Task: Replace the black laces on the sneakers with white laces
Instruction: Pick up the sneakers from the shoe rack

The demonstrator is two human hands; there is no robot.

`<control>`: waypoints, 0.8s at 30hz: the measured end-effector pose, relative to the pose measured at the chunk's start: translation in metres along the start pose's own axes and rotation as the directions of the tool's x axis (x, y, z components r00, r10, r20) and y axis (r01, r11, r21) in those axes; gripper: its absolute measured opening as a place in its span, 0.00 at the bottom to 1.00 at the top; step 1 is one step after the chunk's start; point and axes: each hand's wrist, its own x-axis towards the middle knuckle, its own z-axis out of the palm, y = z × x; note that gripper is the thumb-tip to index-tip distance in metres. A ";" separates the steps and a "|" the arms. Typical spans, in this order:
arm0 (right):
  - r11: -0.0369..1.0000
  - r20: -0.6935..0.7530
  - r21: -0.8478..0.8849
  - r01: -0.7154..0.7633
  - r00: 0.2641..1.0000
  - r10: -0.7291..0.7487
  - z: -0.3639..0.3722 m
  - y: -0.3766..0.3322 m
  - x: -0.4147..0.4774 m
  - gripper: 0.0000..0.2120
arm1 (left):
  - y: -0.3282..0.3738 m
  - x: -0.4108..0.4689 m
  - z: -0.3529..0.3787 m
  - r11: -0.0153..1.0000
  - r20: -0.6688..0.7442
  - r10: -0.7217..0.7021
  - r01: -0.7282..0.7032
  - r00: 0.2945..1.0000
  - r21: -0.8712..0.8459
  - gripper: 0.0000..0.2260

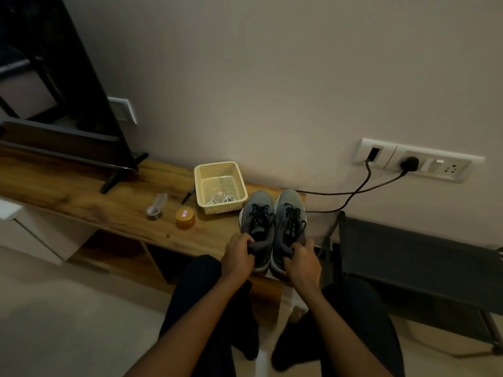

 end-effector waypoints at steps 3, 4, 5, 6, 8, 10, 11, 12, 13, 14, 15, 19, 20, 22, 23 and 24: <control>1.000 0.074 -0.017 0.008 0.997 -0.007 -0.004 0.002 0.003 0.08 | 0.002 -0.003 0.000 0.997 0.065 -0.044 0.040 0.997 0.059 0.13; 1.000 0.123 -0.020 0.004 0.992 -0.002 -0.006 0.003 0.006 0.09 | 0.002 -0.003 -0.001 0.997 0.079 -0.052 0.047 0.996 0.066 0.14; 1.000 0.183 -0.011 -0.009 0.983 0.011 -0.009 0.005 0.010 0.11 | 0.002 -0.004 -0.002 0.997 0.091 -0.053 0.047 0.994 0.065 0.17; 0.999 0.244 0.013 -0.030 0.970 0.026 -0.012 0.007 0.014 0.14 | 0.004 -0.005 -0.002 0.997 0.102 -0.051 0.046 0.993 0.054 0.20; 0.990 0.320 0.126 -0.071 0.947 0.027 -0.019 0.011 0.024 0.17 | 0.007 -0.007 -0.003 0.999 0.089 -0.048 0.048 0.995 0.001 0.22; 0.937 0.280 0.328 -0.120 0.960 0.025 -0.029 0.014 0.036 0.14 | 0.013 -0.006 -0.007 0.988 0.019 -0.056 0.059 0.998 -0.141 0.17; 0.890 0.226 0.429 -0.152 0.973 0.057 -0.033 0.014 0.043 0.11 | 0.019 -0.005 -0.009 0.971 -0.023 -0.041 0.035 0.999 -0.238 0.14; 0.830 0.155 0.530 -0.173 0.982 0.106 -0.036 0.016 0.052 0.09 | 0.024 -0.002 -0.011 0.949 -0.069 -0.004 -0.018 0.998 -0.314 0.12; 0.767 0.094 0.615 -0.185 0.982 0.162 -0.038 0.018 0.063 0.07 | 0.030 0.003 -0.013 0.932 -0.112 0.043 -0.080 0.993 -0.352 0.12; 0.718 0.058 0.668 -0.194 0.976 0.210 -0.039 0.020 0.073 0.06 | 0.036 0.009 -0.014 0.922 -0.143 0.085 -0.132 0.986 -0.364 0.11; 0.701 0.051 0.681 -0.213 0.968 0.244 -0.039 0.022 0.082 0.06 | 0.041 0.019 -0.013 0.920 -0.163 0.124 -0.175 0.979 -0.350 0.11; 0.706 0.173 0.641 -0.302 0.953 0.250 -0.027 0.030 0.097 0.12 | 0.054 0.059 -0.004 0.947 -0.172 0.268 -0.292 0.948 -0.137 0.09; 0.729 0.201 0.610 -0.312 0.950 0.238 -0.023 0.031 0.098 0.15 | 0.055 0.066 0.001 0.949 -0.124 0.302 -0.310 0.945 -0.052 0.11; 0.824 0.227 0.480 -0.300 0.950 0.214 -0.018 0.033 0.097 0.17 | 0.055 0.074 0.010 0.917 0.024 0.357 -0.356 0.934 0.179 0.16; 0.842 0.233 0.457 -0.287 0.952 0.198 -0.017 0.032 0.097 0.17 | 0.054 0.077 0.016 0.883 0.085 0.370 -0.379 0.925 0.278 0.19; 0.833 0.238 0.477 -0.282 0.953 0.186 -0.017 0.032 0.098 0.18 | 0.054 0.079 0.021 0.854 0.119 0.380 -0.397 0.917 0.336 0.19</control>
